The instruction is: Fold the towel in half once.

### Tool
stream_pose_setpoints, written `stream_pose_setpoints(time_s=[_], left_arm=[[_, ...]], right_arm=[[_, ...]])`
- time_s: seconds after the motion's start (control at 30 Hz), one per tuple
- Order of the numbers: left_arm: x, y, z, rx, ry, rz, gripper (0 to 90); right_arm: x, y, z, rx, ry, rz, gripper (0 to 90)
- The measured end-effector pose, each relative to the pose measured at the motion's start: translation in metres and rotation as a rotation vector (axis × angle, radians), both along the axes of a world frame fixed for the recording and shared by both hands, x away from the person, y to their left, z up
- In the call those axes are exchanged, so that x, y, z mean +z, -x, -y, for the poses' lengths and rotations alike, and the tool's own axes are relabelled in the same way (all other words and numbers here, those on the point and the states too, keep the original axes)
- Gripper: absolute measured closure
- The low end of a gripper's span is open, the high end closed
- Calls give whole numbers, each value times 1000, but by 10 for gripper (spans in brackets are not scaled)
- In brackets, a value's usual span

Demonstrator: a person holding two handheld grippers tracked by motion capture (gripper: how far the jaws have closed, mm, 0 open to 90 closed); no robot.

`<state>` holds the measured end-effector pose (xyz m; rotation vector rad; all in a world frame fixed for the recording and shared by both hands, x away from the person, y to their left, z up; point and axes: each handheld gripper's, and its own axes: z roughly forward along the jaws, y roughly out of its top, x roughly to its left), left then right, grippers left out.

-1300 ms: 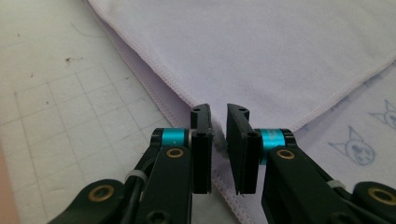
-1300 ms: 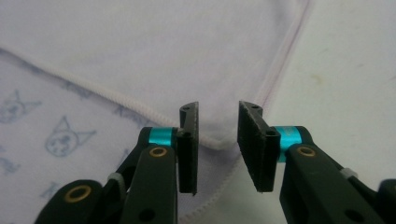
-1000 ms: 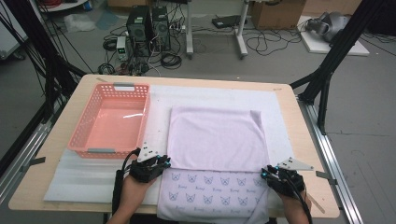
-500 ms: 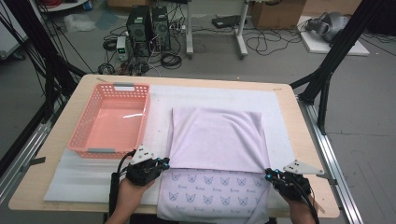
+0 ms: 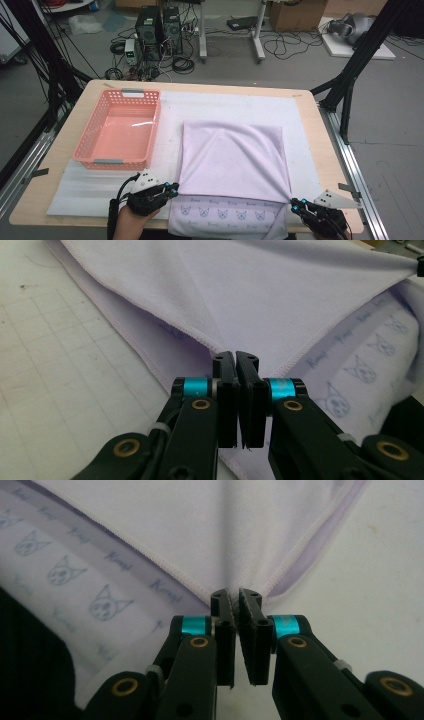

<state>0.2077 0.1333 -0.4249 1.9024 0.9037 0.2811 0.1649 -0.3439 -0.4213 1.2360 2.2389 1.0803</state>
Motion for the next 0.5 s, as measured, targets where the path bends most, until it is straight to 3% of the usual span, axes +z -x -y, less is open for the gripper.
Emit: stream_pose_setpoints(time_s=[0.17,0.2,0.27,0.3,0.43,0.5], left_arm=[[-1,11,-6,-33,1,-5,862],[-2,8,-5,-30,3,-8,823],[-3,-1,-3,-3,24,-29,603],[-3,-6,-1,9,43,-24,553],[3,-27,8,27,57,-2,468],[5,-39,13,30,57,5,461]], right_arm=[[5,13,-1,24,-2,-9,844],[5,12,-1,23,1,-10,812],[4,6,-1,-12,-8,-5,685],[3,2,0,-27,-29,3,633],[4,-18,0,-81,-50,42,573],[3,-30,0,-103,-62,40,567]])
